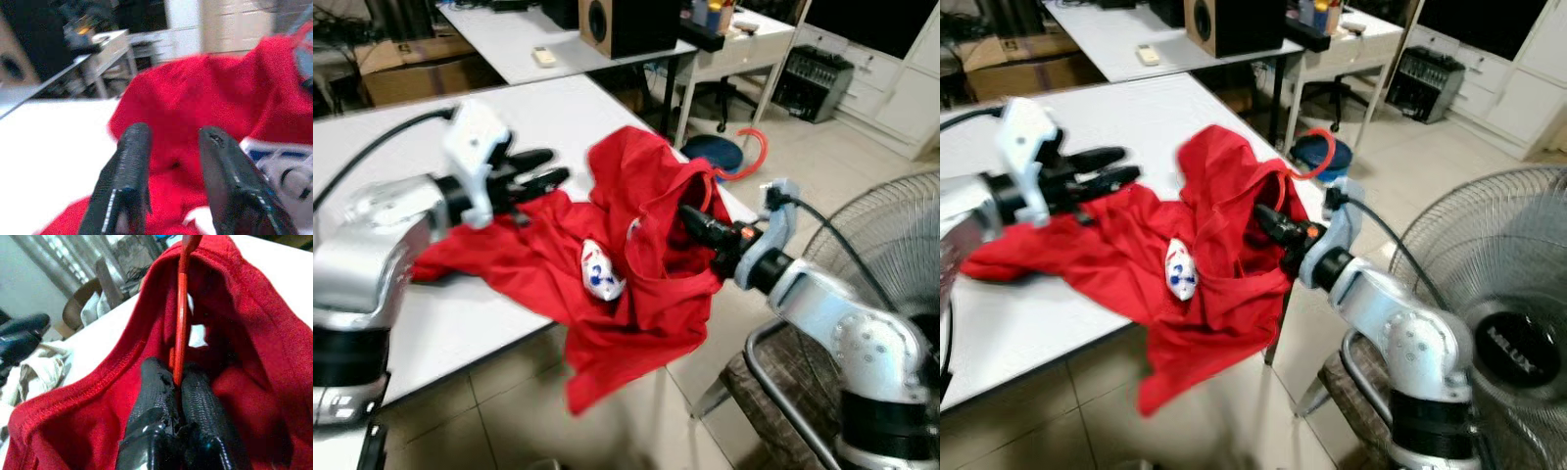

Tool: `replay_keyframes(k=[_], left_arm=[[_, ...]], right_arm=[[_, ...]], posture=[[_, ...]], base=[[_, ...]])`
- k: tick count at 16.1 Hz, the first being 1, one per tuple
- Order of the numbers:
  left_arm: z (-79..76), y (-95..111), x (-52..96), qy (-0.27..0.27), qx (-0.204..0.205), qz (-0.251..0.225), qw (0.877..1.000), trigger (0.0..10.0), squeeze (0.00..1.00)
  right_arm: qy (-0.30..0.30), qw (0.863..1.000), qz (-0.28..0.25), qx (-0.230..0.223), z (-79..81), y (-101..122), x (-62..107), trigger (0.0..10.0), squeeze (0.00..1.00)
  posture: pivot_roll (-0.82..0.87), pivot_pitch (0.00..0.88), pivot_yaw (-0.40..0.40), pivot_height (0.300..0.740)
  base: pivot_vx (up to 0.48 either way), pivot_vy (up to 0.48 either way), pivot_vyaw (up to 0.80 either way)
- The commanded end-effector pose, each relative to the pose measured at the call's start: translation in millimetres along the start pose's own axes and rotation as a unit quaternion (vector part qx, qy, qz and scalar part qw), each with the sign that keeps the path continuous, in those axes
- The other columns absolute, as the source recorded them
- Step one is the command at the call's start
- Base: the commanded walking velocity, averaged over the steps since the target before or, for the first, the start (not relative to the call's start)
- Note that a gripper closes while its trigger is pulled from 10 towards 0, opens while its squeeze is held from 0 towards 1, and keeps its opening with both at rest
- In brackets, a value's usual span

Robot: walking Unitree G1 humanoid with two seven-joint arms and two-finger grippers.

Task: Hang hanger

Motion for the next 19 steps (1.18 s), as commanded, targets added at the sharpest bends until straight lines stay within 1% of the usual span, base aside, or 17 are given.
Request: replay_keyframes(k=[1,2,3,4,5,6,7,8,9,11,12,13,14,15,17,18,19], left_arm=[[0.6,-7,9.5,0.022,0.010,0.016,1.000,10.0,1.00],[-6.7,-18,17.8,0.037,0.029,0.030,0.998,10.0,1.00],[-12.4,-23,21.7,0.040,0.038,0.036,0.998,10.0,1.00],[-23.4,-36,32.2,0.060,0.057,0.055,0.995,10.0,1.00],[-25.6,-47,40.2,0.086,0.066,0.076,0.991,10.0,1.00],[-33.8,-47,47.9,0.081,0.067,0.080,0.991,10.0,1.00],[-40.8,-44,49.5,0.062,0.062,0.075,0.993,10.0,1.00],[-58.2,-41,55.6,0.009,0.055,0.074,0.996,10.0,1.00],[-63.0,-43,59.5,-0.004,0.046,0.087,0.995,10.0,1.00],[-59.1,-43,57.1,0.026,0.041,0.092,0.995,10.0,1.00],[-61.4,-40,51.9,0.033,0.044,0.081,0.995,10.0,1.00],[-65.8,-37,47.4,0.028,0.047,0.071,0.996,10.0,0.92],[-65.9,-34,40.9,0.032,0.049,0.062,0.996,10.0,0.82],[-63.8,-27,30.5,0.037,0.055,0.044,0.997,10.0,0.75],[-67.9,-21,13.0,0.015,0.062,0.021,0.998,10.0,0.44],[-70.1,-22,8.2,0.011,0.066,0.023,0.997,10.0,0.35],[-74.0,-21,5.1,-0.002,0.068,0.021,0.997,10.0,0.12]], right_arm=[[0.047,0.998,0.027,0.016,17.7,-6,1.7,10.0,0.00],[0.074,0.995,0.060,0.030,25.1,-16,6.2,10.0,0.00],[0.084,0.993,0.076,0.039,27.7,-20,9.5,10.0,0.00],[0.088,0.987,0.120,0.058,26.1,-31,17.8,10.0,0.00],[0.081,0.982,0.154,0.078,21.5,-39,24.2,10.0,0.00],[0.084,0.974,0.185,0.097,19.6,-46,30.8,10.0,0.00],[0.086,0.973,0.190,0.099,19.4,-47,32.0,10.0,0.00],[0.086,0.971,0.197,0.102,18.7,-50,32.5,10.0,0.00],[0.086,0.973,0.189,0.101,18.2,-51,29.8,10.0,0.00],[0.073,0.978,0.167,0.101,14.0,-51,26.7,10.0,0.00],[0.058,0.982,0.153,0.097,9.5,-52,27.4,10.0,0.00],[0.033,0.987,0.133,0.088,2.6,-52,28.6,10.0,0.00],[0.020,0.991,0.112,0.073,-0.6,-52,30.5,10.0,0.00],[0.019,0.993,0.092,0.065,0.9,-49,32.3,10.0,0.00],[0.024,0.995,0.065,0.078,6.4,-43,35.3,10.0,0.00],[0.026,0.995,0.048,0.089,8.9,-40,36.4,10.0,0.00],[0.022,0.996,0.012,0.085,10.5,-31,39.0,10.0,0.00]], posture=[[-0.09,0.000,-0.072,0.740],[-0.08,0.000,-0.082,0.740],[-0.08,0.000,-0.091,0.740],[-0.08,0.000,-0.099,0.740],[-0.08,0.000,-0.099,0.740],[-0.07,0.000,-0.114,0.740],[-0.07,0.000,-0.122,0.740],[-0.07,0.000,-0.126,0.740],[-0.08,0.000,-0.125,0.740],[-0.08,0.000,-0.122,0.740],[-0.09,0.000,-0.110,0.740],[-0.09,0.000,-0.097,0.740],[-0.10,0.000,-0.077,0.740],[-0.11,0.000,-0.061,0.740],[-0.13,0.000,-0.027,0.740],[-0.13,0.000,-0.006,0.740],[-0.13,0.000,0.016,0.740]], base=[[0.000,0.000,0.80],[0.000,0.000,0.80],[0.000,0.000,0.80],[0.000,0.000,0.80],[0.000,0.000,0.80],[0.000,0.000,0.80],[0.000,0.000,0.80],[0.000,0.000,0.80],[0.000,0.000,0.80],[0.000,0.000,0.80],[0.000,0.000,0.80],[0.000,0.000,0.80],[0.000,0.000,0.80],[0.000,0.000,0.80],[0.000,0.000,0.80],[0.000,0.000,0.80],[0.000,0.000,0.80]])
Point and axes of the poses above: a point about 5 cm out from each wrist's last joint towards the gripper, its own x axis pointing back from the gripper into the wrist, its own y axis along the axis of the wrist's last joint, z = x × y, the point moved 3 cm from there along -x, pointing out of the wrist towards the gripper, and after that the axes turned 12 degrees about -x, right-handed, at the moved point
